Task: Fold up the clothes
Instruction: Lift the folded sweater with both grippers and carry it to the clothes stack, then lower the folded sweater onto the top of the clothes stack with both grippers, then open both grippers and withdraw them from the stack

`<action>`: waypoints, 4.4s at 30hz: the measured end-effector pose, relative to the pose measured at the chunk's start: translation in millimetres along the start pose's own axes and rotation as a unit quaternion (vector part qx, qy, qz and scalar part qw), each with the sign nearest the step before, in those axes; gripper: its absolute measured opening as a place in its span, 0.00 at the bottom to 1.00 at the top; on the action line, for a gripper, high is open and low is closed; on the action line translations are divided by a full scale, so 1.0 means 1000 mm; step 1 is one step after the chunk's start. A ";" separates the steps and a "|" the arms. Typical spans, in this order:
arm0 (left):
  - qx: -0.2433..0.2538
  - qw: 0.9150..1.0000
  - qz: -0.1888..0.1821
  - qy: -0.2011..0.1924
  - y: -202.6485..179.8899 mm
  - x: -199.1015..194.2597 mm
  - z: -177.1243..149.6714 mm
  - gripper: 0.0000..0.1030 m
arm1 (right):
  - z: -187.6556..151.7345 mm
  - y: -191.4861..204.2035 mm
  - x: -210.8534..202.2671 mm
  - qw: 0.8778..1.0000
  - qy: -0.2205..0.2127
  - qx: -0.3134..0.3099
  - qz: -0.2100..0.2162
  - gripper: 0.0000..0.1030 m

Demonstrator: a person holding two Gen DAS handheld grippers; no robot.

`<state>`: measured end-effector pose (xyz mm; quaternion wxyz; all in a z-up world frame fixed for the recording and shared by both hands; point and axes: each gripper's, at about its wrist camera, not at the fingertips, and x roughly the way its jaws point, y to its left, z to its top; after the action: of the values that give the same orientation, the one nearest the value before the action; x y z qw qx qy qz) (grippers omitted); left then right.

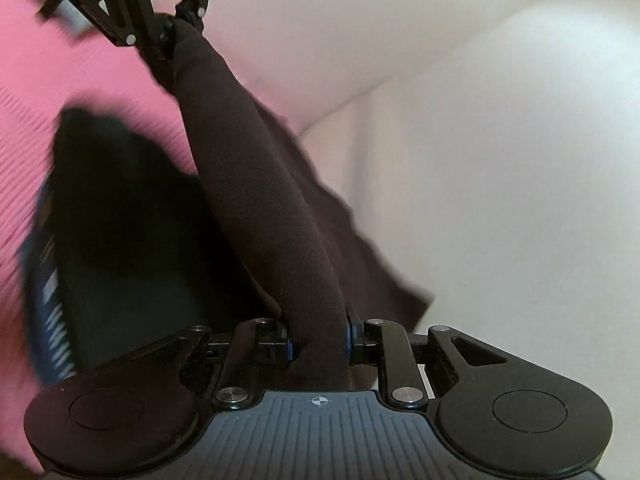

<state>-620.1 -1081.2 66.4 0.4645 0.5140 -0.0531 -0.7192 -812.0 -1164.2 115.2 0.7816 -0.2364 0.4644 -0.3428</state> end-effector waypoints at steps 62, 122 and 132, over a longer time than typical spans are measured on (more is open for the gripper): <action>-0.293 0.955 -0.046 0.019 0.018 0.013 -0.026 0.11 | -0.093 0.017 0.005 0.777 0.051 0.598 0.190 0.37; -0.457 0.887 -0.050 0.045 -0.139 -0.220 -0.117 0.98 | -0.008 0.219 -0.248 0.844 0.099 0.525 0.041 0.91; -0.454 0.888 -0.037 0.061 -0.151 -0.207 -0.089 0.98 | -0.031 0.206 -0.235 0.844 0.100 0.524 0.060 0.92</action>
<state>-634.3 -810.9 84.6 0.6230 0.2915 0.3269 -0.6481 -852.5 -853.9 92.0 0.7576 0.2722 0.3048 -0.5090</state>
